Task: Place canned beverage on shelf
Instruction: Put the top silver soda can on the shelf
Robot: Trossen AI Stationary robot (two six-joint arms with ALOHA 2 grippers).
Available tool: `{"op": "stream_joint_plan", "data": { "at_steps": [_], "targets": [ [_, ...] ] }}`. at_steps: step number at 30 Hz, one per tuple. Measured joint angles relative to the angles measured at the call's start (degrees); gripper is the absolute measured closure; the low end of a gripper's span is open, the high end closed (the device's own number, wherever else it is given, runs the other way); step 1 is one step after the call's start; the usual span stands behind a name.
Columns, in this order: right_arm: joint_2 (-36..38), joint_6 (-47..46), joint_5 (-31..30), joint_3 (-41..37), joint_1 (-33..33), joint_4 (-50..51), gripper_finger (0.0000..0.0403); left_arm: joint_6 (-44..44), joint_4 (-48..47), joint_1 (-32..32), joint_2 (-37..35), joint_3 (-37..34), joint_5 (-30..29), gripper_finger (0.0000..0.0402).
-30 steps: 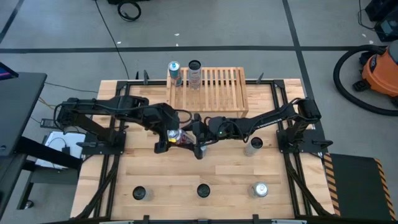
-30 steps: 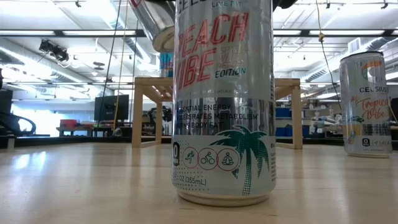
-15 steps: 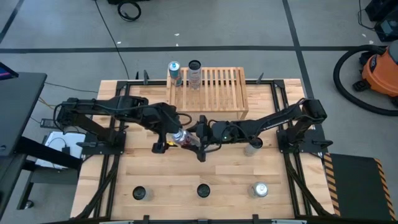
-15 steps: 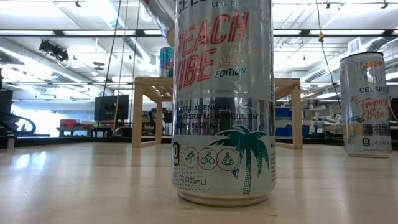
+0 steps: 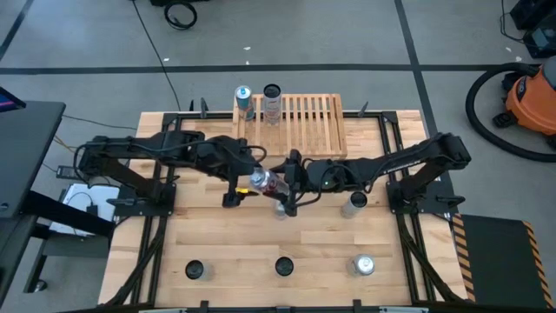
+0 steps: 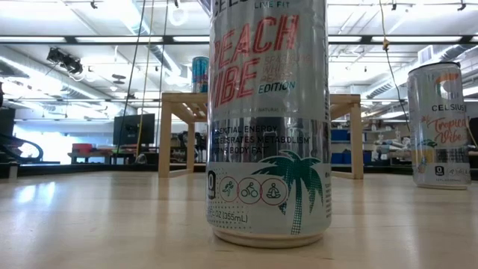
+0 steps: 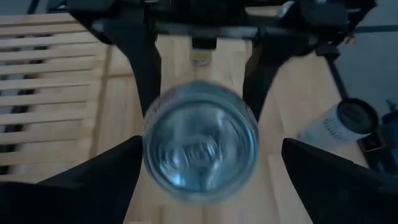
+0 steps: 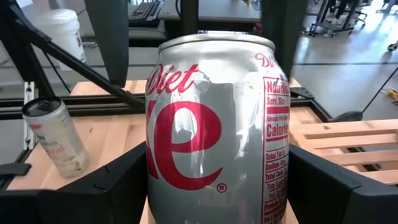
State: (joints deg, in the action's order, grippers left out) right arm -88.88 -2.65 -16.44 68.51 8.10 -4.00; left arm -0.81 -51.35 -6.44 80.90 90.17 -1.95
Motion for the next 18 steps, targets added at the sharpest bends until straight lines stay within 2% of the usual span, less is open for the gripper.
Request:
{"op": "stream_joint_plan", "data": {
  "at_steps": [7,11,14,18],
  "targets": [
    [0.2,-0.2,0.6,0.2,-0.6,0.8,0.009,0.1,0.3,0.5,-2.2,-0.2,-0.6,0.0021],
    [0.8,1.0,-3.1,0.0,-1.0,2.8,0.009,-0.1,-0.5,1.2,-3.7,-0.2,0.3,0.0021],
    [2.6,2.2,-5.9,0.0,-2.5,4.0,0.009,-0.3,-2.1,1.3,-4.1,-0.1,0.2,0.0021],
    [5.5,2.7,-4.6,0.1,-6.2,4.8,0.009,-0.5,-3.7,1.1,-4.3,-0.1,-0.4,0.0021]
  ]
}}
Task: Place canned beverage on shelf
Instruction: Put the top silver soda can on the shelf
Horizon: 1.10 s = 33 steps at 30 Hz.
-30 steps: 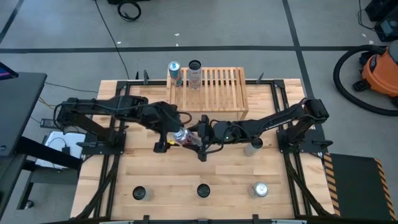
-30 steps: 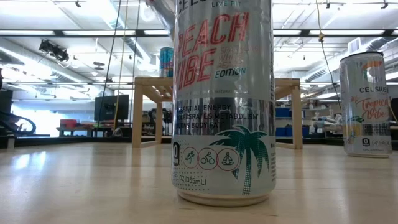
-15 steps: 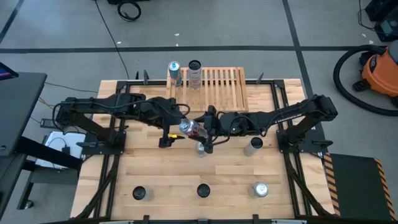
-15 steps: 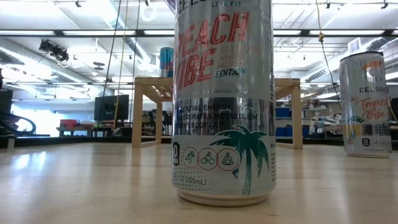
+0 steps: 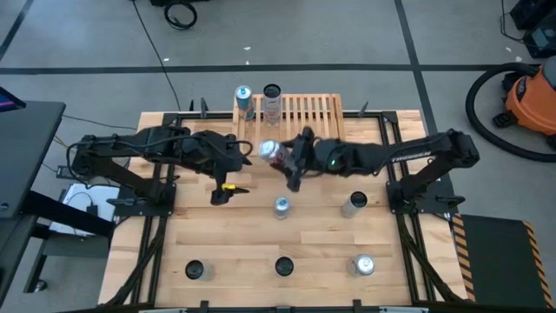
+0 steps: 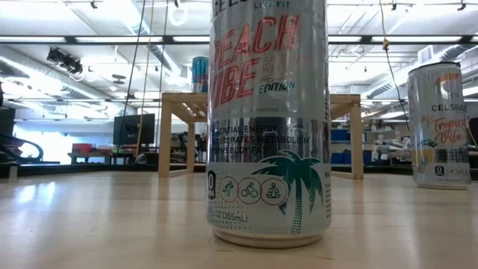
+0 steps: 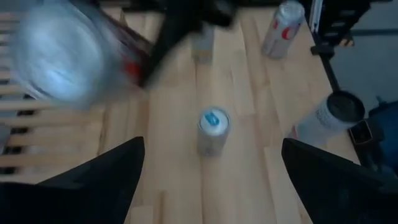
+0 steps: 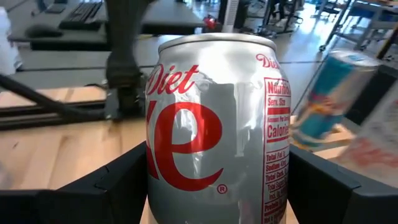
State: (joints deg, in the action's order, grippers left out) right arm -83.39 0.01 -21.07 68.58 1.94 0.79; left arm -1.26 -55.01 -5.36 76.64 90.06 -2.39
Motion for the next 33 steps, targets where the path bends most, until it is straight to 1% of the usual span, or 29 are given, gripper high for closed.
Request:
{"op": "stream_joint_plan", "data": {
  "at_steps": [2,7,11,14,19,25,29,33],
  "targets": [
    [1.6,0.1,1.1,0.0,-2.1,0.9,0.009,-0.6,-1.5,-0.1,0.1,0.0,0.0,0.0021],
    [5.8,2.0,1.5,0.0,-6.8,3.6,0.009,-3.9,-3.5,-0.1,0.1,0.0,-0.3,0.0021],
    [8.9,4.5,4.3,-0.6,-10.3,3.6,0.009,-5.2,-4.1,-0.1,0.1,0.0,-0.3,0.0021],
    [11.3,4.7,6.1,-1.6,-13.8,2.9,0.009,-6.0,-4.5,-0.1,0.1,0.0,-0.3,0.0021],
    [14.8,3.2,11.6,-6.7,-20.9,-1.9,0.009,-7.0,-4.5,-0.1,0.1,0.0,-0.3,0.0021],
    [16.2,2.2,22.2,-15.4,-26.1,-15.9,0.009,-7.4,-4.4,0.0,0.1,0.0,-0.4,0.0021],
    [14.9,2.0,22.7,-18.1,-27.7,-20.8,0.009,-7.1,-4.4,0.1,0.1,0.0,-0.4,0.0021],
    [11.9,2.9,22.6,-20.5,-28.8,-27.1,0.009,-7.1,-4.4,0.1,0.1,0.0,-0.4,0.0021]
  ]
}}
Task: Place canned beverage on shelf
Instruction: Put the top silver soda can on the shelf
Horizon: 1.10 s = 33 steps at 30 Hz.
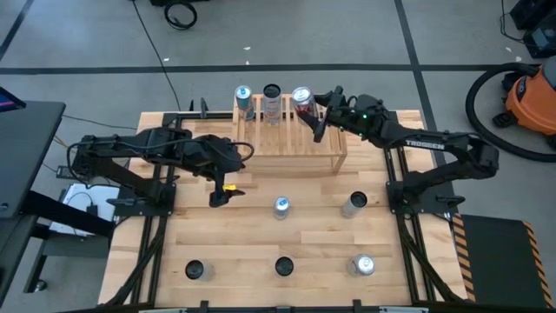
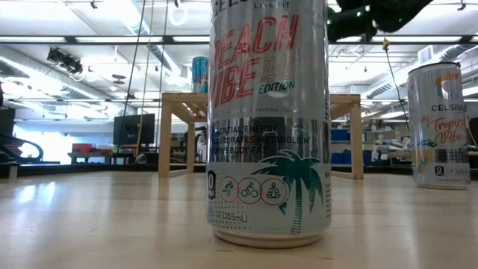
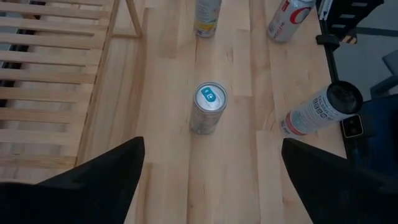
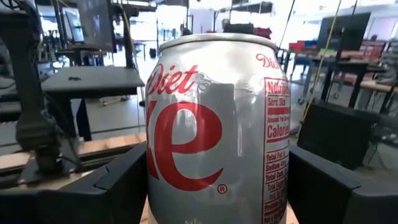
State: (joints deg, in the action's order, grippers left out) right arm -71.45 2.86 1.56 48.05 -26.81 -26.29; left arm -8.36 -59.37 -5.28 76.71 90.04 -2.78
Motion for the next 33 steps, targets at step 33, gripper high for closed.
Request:
{"op": "stream_joint_plan", "data": {
  "at_steps": [33],
  "targets": [
    [-15.6,-5.8,3.0,-10.8,-7.3,-34.5,0.0087,1.9,-5.1,12.4,0.0,0.0,0.0,0.0021]
  ]
}}
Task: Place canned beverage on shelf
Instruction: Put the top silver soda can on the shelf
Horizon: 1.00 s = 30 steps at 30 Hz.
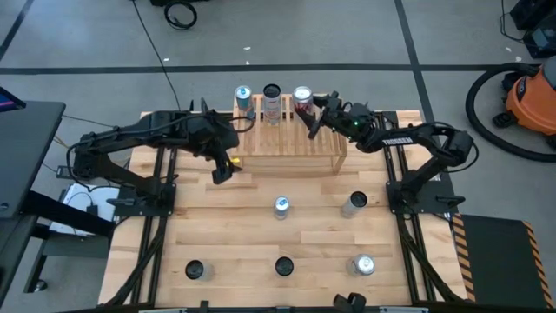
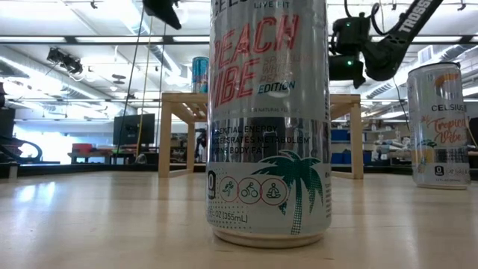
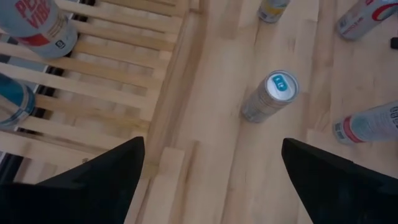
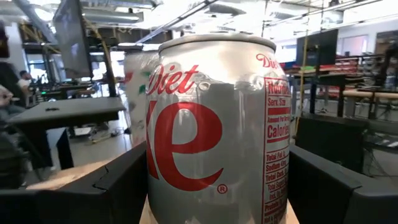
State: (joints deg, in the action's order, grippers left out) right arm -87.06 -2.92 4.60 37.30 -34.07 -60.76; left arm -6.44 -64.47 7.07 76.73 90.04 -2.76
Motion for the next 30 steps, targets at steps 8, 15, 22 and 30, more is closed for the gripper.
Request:
{"op": "stream_joint_plan", "data": {
  "at_steps": [8,15,22,30],
  "targets": [
    [-0.7,-0.4,3.0,-0.4,-2.5,-0.9,0.0086,0.1,0.3,0.0,0.0,0.0,0.0,0.0021],
    [-4.9,-2.9,4.5,1.4,-3.6,-1.5,0.0086,0.2,0.3,0.0,0.0,0.0,0.0,0.0021],
    [-6.7,-2.9,6.0,4.0,-3.6,-0.6,0.0086,0.2,0.3,0.0,0.0,0.0,0.0,0.0021],
    [-6.4,-3.2,6.1,4.2,-4.0,1.7,0.0078,0.2,-0.1,0.0,0.0,0.0,0.0,0.0021]
  ]
}}
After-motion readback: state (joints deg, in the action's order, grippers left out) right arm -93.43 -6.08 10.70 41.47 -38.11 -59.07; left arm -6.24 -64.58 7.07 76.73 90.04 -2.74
